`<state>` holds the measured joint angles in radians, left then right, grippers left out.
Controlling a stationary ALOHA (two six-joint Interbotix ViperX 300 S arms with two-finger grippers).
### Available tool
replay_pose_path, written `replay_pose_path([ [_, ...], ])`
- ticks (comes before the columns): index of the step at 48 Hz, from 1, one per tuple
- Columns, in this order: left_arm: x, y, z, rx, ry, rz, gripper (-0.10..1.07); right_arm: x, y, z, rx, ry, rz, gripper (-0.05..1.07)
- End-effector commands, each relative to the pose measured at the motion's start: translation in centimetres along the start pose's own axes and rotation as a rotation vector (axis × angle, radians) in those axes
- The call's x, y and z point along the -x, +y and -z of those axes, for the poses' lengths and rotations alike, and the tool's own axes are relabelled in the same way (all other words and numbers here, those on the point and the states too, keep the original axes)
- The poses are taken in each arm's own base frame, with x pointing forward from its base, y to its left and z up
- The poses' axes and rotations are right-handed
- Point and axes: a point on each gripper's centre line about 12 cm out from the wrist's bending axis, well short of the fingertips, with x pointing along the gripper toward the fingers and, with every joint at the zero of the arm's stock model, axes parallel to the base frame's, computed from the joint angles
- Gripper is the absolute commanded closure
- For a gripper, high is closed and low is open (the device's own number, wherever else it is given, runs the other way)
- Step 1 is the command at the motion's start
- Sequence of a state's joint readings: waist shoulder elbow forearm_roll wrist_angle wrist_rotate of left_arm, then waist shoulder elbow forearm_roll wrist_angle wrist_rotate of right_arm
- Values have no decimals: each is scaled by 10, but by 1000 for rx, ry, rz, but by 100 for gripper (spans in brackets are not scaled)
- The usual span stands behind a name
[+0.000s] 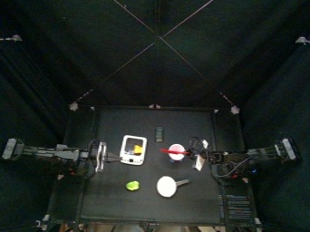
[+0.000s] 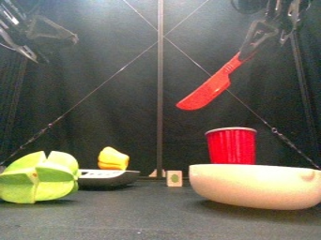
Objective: Grab knife with both hands
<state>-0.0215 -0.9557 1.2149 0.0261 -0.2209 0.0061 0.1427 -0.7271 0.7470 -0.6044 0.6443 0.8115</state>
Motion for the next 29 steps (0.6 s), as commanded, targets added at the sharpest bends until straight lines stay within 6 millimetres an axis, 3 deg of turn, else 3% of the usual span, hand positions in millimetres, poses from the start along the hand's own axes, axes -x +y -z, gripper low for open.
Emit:
replay_pose_path([
  [1, -2, 1, -8, 0, -18, -2, 97, 0, 6, -8, 17, -71, -56, 80],
  [11, -2, 2, -8, -3, -24, -8, 86, -12, 15, -11, 65, -178, -152, 80],
  [29, 0, 17, -9, -25, -67, -86, 38, -52, -7, -13, 124, -285, -184, 80],
])
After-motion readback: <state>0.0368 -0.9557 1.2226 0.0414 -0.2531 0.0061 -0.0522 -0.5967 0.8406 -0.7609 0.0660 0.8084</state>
